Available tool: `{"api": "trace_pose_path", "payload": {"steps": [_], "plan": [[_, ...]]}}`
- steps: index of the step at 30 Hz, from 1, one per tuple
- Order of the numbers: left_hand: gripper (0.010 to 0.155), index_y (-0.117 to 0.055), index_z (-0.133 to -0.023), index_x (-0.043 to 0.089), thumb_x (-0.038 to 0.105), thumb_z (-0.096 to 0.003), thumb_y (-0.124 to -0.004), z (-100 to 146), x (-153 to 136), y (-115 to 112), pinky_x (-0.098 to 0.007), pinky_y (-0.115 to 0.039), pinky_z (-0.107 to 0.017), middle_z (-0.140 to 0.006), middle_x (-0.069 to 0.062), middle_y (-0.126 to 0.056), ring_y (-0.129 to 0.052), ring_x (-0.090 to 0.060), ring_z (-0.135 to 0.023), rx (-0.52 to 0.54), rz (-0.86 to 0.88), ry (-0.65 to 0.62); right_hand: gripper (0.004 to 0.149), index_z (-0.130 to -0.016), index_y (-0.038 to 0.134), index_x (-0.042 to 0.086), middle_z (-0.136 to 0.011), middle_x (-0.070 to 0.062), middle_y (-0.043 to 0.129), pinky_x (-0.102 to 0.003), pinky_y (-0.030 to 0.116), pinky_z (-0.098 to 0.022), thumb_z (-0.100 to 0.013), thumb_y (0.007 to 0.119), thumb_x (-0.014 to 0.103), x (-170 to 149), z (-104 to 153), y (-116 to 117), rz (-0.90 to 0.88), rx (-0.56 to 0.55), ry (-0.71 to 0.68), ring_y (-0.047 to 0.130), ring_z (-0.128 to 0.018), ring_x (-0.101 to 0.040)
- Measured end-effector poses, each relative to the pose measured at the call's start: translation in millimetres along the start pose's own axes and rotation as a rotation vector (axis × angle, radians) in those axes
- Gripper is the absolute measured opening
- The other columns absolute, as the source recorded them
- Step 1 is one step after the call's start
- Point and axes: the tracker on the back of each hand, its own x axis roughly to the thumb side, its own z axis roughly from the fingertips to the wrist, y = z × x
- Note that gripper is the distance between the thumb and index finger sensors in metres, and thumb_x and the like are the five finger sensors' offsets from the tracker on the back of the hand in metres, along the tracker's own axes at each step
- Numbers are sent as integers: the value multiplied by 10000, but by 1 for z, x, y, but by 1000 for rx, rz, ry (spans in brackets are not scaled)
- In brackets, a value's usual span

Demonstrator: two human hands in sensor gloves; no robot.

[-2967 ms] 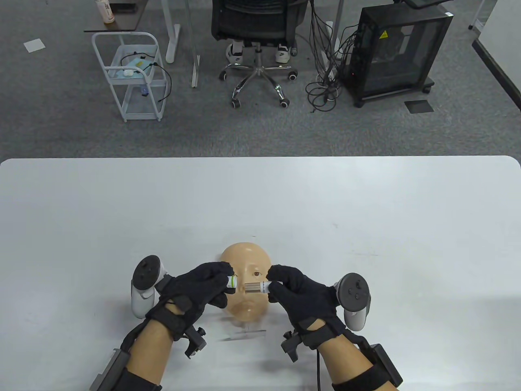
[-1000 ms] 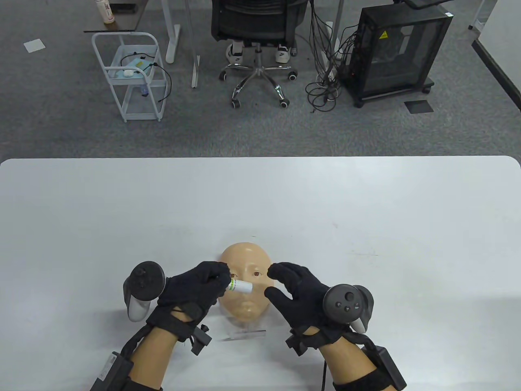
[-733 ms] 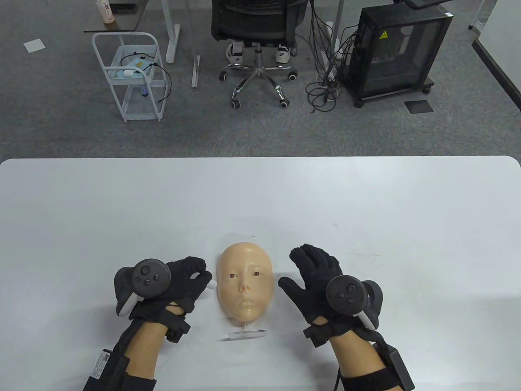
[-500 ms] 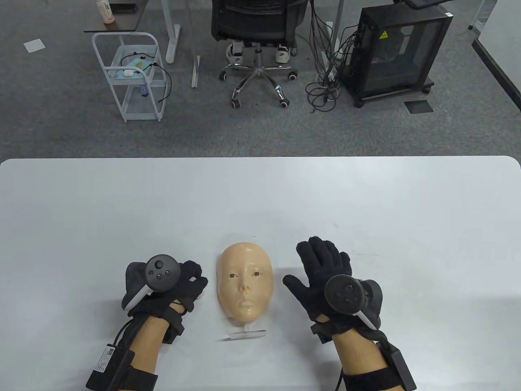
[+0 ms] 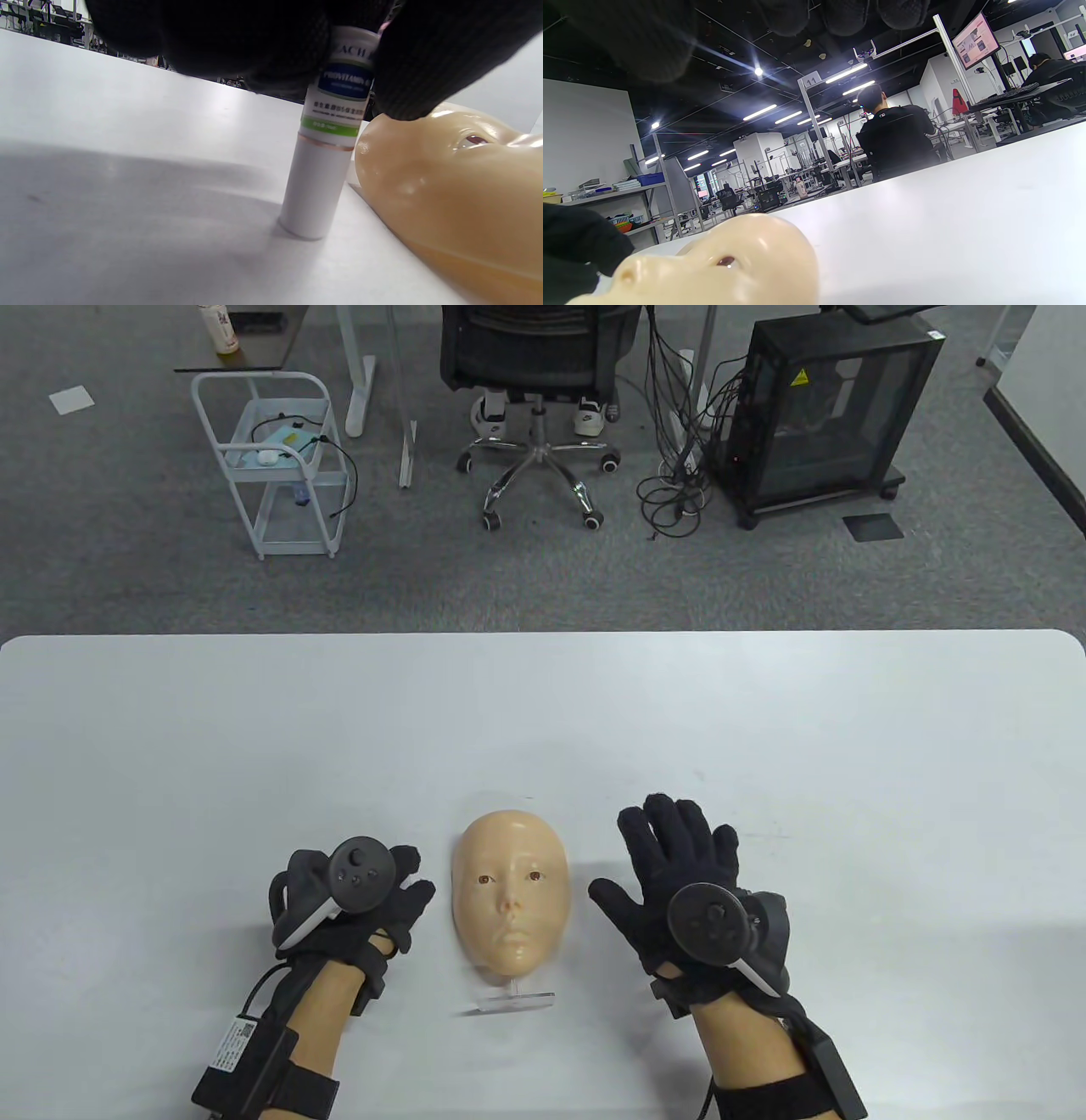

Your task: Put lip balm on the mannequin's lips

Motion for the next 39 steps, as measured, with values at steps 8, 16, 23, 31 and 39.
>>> {"api": "trace_pose_path", "payload": {"steps": [8, 16, 23, 31, 39], "plan": [[721, -691, -1044, 194, 628, -524, -938, 4, 5, 0, -582, -702, -554, -920, -175, -821, -907, -328, -622, 1, -40, -9, 849, -1116, 504, 258, -1218, -124, 456, -731, 371, -686, -470, 857, 681, 0, 0, -2, -15, 0, -1, 487, -1085, -487], [897, -500, -1130, 217, 769, -515, -849, 26, 4, 30, -623, -610, -640, -1156, -217, -514, -630, -504, -988, 137, 90, -69, 850, -1117, 504, 258, -1220, -122, 452, -731, 371, -688, -470, 854, 683, 0, 0, -2, -18, -1, -8, 486, -1086, -486], [917, -420, -1145, 237, 807, -523, -780, 34, 15, 39, -734, -399, -705, -1205, -191, -380, -378, -550, -1104, 230, 65, -134, 848, -1118, 503, 263, -1222, -121, 448, -733, 366, -687, -473, 848, 689, 1, 0, -2, -7, 3, -19, 477, -1090, -483], [919, -348, -1151, 253, 835, -534, -702, 29, 19, 29, -755, -288, -692, -1218, -171, -291, -241, -533, -1117, 228, 29, -176, 849, -1120, 501, 264, -1225, -114, 441, -732, 354, -687, -473, 843, 695, 2, -1, 4, 9, 26, -28, 460, -1096, -477], [900, -348, -1149, 255, 829, -542, -683, 21, 14, 21, -758, -283, -687, -1216, -173, -296, -245, -534, -1114, 198, 24, -175, 847, -1119, 503, 267, -1227, -114, 436, -732, 351, -685, -472, 844, 694, 3, -2, 5, 21, 28, -33, 455, -1098, -475]]}}
